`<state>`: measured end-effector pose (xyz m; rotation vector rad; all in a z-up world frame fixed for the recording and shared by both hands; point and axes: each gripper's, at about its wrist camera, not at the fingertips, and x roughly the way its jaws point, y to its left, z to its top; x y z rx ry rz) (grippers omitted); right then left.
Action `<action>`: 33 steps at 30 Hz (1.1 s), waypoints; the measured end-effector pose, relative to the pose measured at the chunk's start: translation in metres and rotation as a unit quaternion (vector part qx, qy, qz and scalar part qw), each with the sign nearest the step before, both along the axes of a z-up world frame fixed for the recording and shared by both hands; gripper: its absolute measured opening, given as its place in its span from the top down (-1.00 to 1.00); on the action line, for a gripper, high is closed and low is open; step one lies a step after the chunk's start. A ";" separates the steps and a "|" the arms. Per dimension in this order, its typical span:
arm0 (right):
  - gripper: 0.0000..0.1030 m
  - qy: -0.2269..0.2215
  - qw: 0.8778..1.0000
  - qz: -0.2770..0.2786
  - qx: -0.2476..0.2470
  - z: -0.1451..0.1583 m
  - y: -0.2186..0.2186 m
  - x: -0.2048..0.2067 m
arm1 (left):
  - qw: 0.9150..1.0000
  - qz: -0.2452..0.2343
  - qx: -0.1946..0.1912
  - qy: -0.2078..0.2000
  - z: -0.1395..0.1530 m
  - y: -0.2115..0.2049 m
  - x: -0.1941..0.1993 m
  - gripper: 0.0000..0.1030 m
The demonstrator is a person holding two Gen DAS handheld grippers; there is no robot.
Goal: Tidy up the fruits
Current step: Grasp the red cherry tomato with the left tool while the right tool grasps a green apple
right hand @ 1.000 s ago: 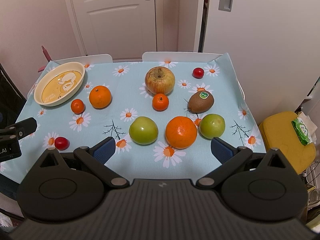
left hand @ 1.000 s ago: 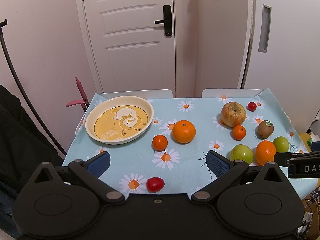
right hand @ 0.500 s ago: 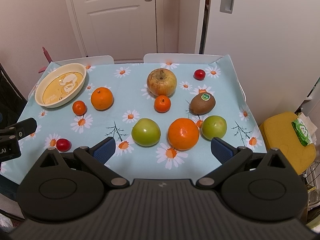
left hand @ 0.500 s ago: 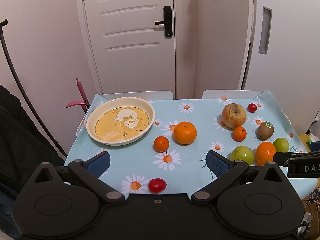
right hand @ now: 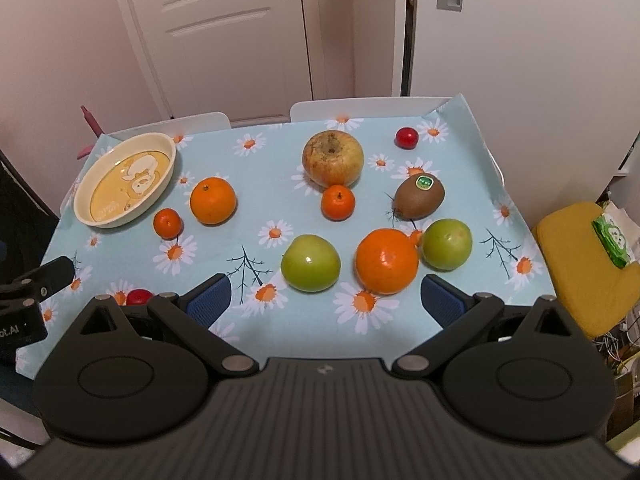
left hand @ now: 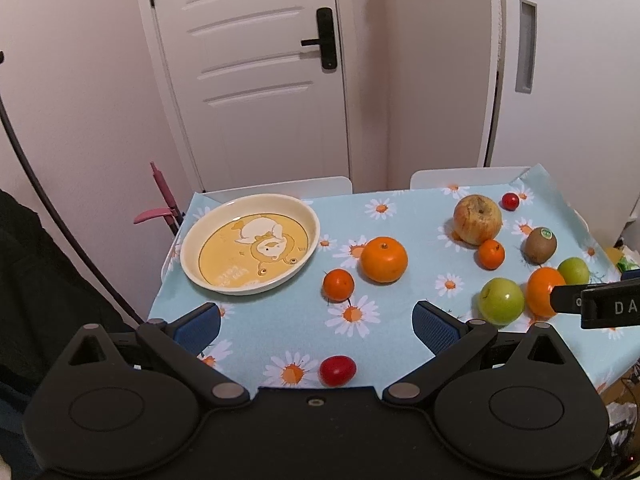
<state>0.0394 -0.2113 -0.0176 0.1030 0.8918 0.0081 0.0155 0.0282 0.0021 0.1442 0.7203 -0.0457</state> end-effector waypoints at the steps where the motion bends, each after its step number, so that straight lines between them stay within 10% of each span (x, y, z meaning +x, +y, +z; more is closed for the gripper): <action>1: -1.00 0.001 1.000 0.000 -0.004 -0.002 0.003 0.000 | 1.000 -0.004 -0.001 0.002 -0.003 0.002 0.001 -1.00; 11: -1.00 0.016 1.000 -0.011 -0.011 -0.047 0.020 0.014 | 0.998 -0.047 0.004 0.032 -0.057 0.007 0.018 -0.93; 33: -0.92 -0.001 1.000 -0.011 0.018 -0.112 0.038 0.050 | 0.998 0.000 -0.019 0.055 -0.131 -0.001 0.037 0.23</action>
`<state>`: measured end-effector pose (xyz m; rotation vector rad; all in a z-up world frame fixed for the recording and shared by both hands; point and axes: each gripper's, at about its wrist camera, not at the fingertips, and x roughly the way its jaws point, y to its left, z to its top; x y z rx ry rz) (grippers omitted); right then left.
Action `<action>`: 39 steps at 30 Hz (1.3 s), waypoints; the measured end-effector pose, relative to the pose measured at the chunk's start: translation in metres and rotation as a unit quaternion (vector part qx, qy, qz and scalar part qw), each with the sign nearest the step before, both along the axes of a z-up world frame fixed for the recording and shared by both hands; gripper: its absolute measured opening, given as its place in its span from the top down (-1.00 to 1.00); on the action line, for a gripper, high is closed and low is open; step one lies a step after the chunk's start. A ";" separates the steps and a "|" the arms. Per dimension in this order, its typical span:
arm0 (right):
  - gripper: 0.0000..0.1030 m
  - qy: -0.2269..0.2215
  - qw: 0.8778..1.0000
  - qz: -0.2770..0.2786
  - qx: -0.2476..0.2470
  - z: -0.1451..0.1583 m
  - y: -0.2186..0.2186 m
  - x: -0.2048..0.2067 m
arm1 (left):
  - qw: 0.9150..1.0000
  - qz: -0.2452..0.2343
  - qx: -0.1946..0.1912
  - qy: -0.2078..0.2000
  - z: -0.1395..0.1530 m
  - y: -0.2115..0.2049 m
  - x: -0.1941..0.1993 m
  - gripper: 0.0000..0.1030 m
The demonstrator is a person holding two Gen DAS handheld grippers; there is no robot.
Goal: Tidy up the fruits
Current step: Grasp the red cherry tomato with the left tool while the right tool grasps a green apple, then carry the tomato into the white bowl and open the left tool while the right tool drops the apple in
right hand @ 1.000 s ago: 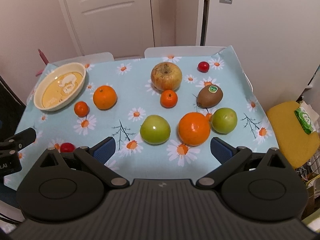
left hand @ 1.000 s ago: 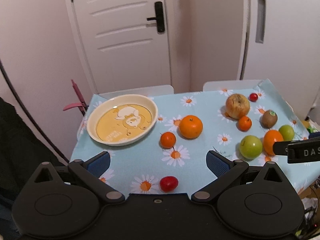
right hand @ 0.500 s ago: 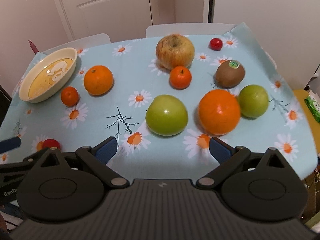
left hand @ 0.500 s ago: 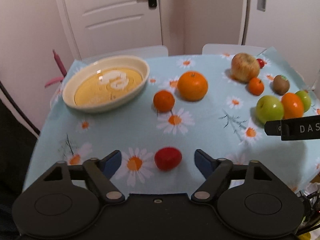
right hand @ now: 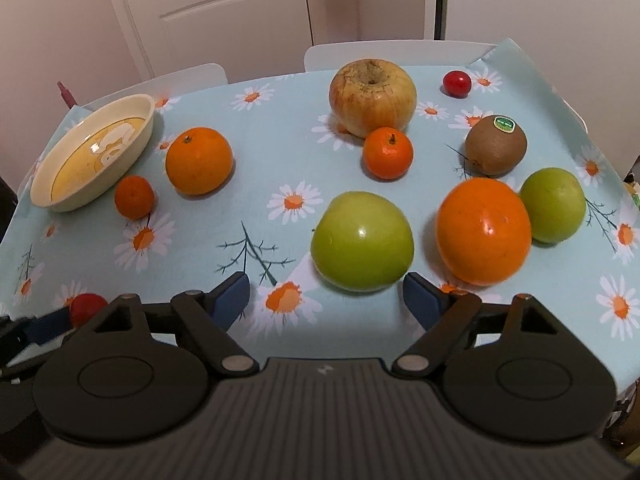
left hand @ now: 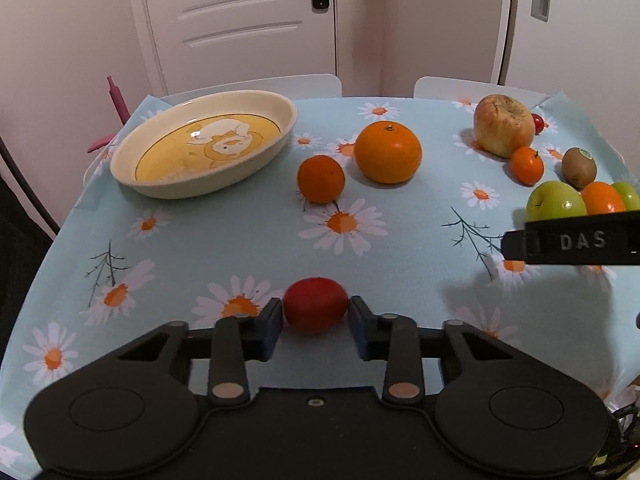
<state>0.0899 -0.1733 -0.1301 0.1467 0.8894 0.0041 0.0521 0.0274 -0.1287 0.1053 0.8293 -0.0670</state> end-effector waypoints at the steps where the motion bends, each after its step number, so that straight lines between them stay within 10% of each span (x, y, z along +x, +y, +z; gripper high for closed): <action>1: -0.92 -0.001 1.000 -0.003 -0.001 0.000 0.000 0.002 | 1.000 0.002 0.002 -0.001 0.000 -0.001 0.000 0.23; 19: -0.40 0.002 1.000 -0.026 -0.011 -0.005 -0.012 0.026 | 1.000 0.030 0.006 -0.006 0.007 -0.010 0.001 0.24; 39: -0.39 -0.047 0.995 0.084 0.014 0.063 -0.004 0.039 | 0.995 0.068 0.021 -0.066 0.082 -0.007 0.002 0.24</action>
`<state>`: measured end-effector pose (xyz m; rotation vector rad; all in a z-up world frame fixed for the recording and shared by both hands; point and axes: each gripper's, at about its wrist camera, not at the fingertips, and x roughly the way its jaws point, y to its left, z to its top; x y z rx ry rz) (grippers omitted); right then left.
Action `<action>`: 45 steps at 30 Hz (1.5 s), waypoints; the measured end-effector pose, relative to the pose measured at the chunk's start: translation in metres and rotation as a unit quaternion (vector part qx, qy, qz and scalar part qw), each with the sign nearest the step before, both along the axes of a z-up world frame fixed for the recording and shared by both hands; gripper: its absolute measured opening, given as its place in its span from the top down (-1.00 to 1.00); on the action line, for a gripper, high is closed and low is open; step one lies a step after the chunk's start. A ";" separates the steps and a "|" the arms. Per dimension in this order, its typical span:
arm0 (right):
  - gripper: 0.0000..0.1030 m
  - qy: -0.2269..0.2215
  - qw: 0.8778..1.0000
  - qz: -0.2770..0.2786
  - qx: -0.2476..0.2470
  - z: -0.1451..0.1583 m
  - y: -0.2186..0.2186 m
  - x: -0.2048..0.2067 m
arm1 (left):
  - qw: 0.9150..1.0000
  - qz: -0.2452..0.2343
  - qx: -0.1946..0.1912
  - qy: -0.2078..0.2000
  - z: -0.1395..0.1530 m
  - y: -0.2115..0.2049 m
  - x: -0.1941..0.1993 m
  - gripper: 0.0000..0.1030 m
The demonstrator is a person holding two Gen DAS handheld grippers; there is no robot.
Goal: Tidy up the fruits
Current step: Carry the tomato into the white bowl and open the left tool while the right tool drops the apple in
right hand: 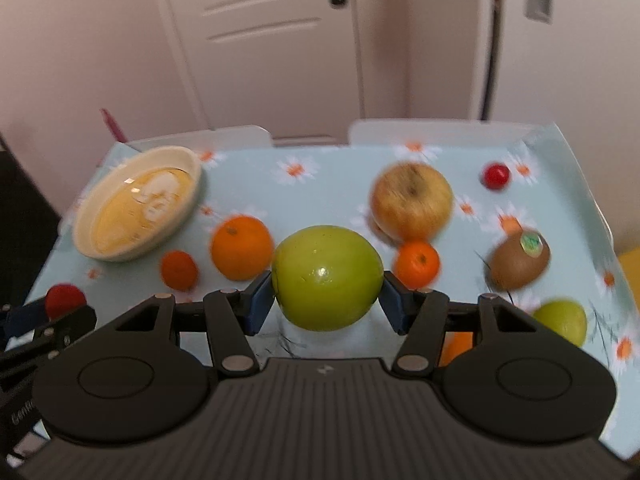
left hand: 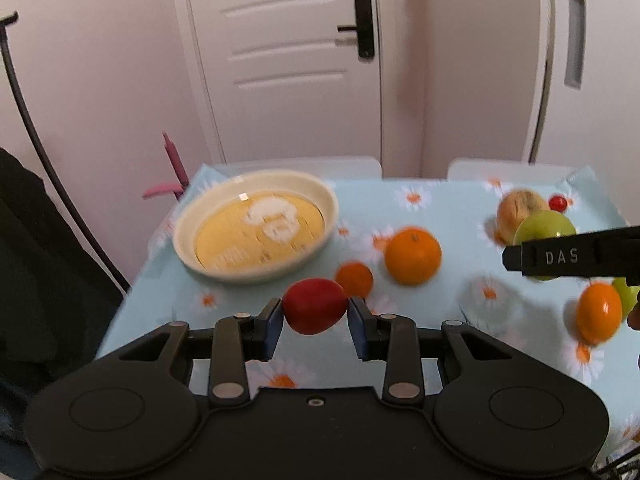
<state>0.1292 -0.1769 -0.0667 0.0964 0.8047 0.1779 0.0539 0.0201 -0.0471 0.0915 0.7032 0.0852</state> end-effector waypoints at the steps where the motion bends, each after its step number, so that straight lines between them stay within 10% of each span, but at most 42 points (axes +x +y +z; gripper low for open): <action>1: -0.39 -0.003 1.000 0.011 0.000 0.006 0.003 0.003 | 1.000 0.001 0.001 -0.006 0.006 0.003 0.001 0.24; 18: -0.39 -0.006 0.997 0.074 0.023 0.046 0.107 0.086 | 0.999 -0.014 0.027 -0.037 0.041 0.100 0.097 0.24; 41: -0.39 0.033 0.999 0.026 0.014 0.000 0.169 0.181 | 0.991 -0.114 0.031 0.056 -0.066 0.128 0.241 0.24; 45: -0.39 0.036 0.999 0.023 0.014 0.000 0.164 0.183 | 0.991 -0.120 0.027 0.053 -0.065 0.131 0.240 -0.35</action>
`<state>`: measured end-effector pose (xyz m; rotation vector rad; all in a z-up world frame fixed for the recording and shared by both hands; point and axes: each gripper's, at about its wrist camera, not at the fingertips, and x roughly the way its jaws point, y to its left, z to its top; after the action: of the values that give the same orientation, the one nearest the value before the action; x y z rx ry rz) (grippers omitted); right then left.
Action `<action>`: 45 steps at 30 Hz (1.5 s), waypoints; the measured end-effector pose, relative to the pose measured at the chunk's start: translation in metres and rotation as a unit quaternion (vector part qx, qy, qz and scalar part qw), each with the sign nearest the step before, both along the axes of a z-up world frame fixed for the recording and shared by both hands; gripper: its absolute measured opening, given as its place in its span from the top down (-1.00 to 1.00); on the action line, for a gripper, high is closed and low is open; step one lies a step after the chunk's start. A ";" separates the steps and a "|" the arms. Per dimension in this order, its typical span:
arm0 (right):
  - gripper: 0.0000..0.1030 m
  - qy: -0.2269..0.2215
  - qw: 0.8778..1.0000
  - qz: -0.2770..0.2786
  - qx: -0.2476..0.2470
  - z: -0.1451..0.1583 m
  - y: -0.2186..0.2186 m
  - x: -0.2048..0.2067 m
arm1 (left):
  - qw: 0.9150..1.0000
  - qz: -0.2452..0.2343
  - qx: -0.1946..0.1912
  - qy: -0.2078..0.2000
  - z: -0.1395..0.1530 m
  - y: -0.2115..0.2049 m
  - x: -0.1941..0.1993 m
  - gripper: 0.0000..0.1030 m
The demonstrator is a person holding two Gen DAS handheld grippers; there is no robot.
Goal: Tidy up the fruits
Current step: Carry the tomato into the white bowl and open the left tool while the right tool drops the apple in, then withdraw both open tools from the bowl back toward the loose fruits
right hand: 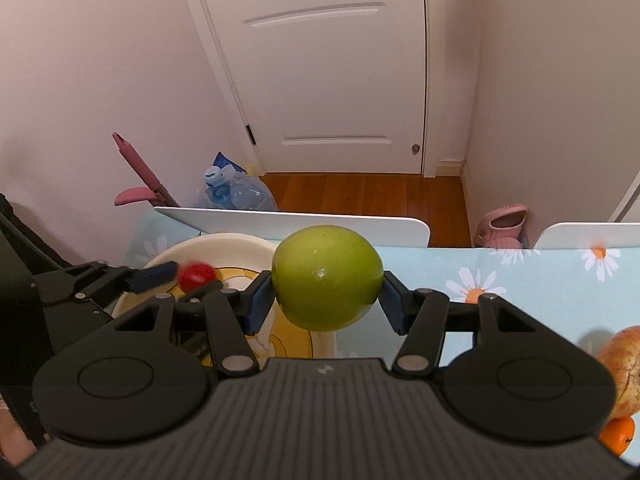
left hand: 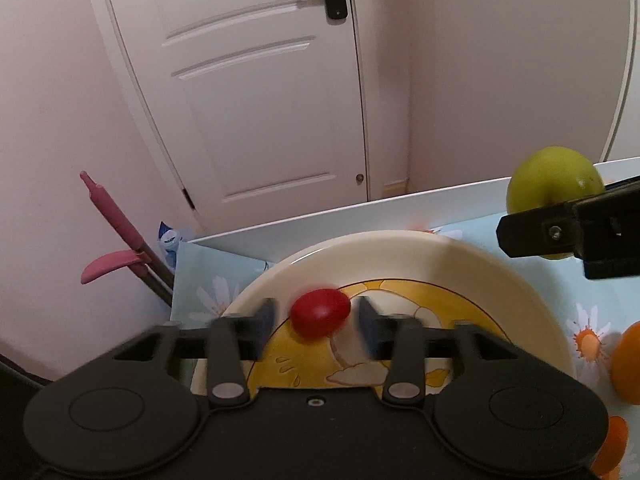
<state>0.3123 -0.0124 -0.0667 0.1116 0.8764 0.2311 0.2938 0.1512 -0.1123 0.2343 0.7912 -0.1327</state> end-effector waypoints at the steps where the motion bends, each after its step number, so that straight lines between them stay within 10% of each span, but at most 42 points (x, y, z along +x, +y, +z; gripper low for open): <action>1: -0.40 0.000 1.000 0.000 -0.001 0.001 0.001 0.000 | 1.000 -0.001 0.002 -0.004 0.001 0.001 -0.002 -0.59; 36: -0.41 -0.002 0.979 0.194 -0.057 -0.030 0.066 0.015 | 0.994 0.108 -0.023 -0.006 0.048 0.032 -0.088 -0.95; 39: -0.97 -0.025 0.980 0.191 -0.053 -0.025 0.067 0.011 | 0.994 0.107 -0.023 -0.007 0.048 0.033 -0.090 -0.95; 45: -1.00 -0.050 0.983 0.166 -0.066 -0.008 0.061 -0.002 | 0.994 0.104 -0.024 -0.005 0.049 0.033 -0.096 -0.95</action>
<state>0.3098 0.0487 -0.0747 -0.1698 0.8048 0.4847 0.1977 0.1838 -0.0630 0.1072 0.7968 0.0456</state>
